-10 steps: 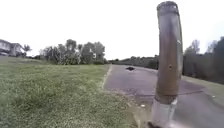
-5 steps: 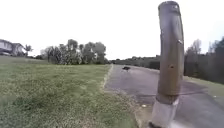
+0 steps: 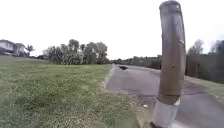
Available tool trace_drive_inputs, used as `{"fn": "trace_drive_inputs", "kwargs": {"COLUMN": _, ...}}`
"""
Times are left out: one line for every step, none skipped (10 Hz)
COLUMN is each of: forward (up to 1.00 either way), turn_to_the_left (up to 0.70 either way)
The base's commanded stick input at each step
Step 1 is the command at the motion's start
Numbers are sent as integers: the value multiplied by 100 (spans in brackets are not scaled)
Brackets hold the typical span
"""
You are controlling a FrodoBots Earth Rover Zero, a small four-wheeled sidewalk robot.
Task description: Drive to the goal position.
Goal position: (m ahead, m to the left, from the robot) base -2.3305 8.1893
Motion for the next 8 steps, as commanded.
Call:
{"fn": "trace_drive_inputs", "kwargs": {"forward": 0, "turn_to_the_left": 0}}
{"fn": "trace_drive_inputs", "kwargs": {"forward": 0, "turn_to_the_left": 0}}
{"fn": "trace_drive_inputs", "kwargs": {"forward": 0, "turn_to_the_left": 0}}
{"fn": "trace_drive_inputs", "kwargs": {"forward": 0, "turn_to_the_left": 0}}
{"fn": "trace_drive_inputs", "kwargs": {"forward": 0, "turn_to_the_left": 0}}
{"fn": "trace_drive_inputs", "kwargs": {"forward": 0, "turn_to_the_left": 0}}
{"fn": "trace_drive_inputs", "kwargs": {"forward": 0, "turn_to_the_left": 0}}
{"fn": "trace_drive_inputs", "kwargs": {"forward": 0, "turn_to_the_left": 0}}
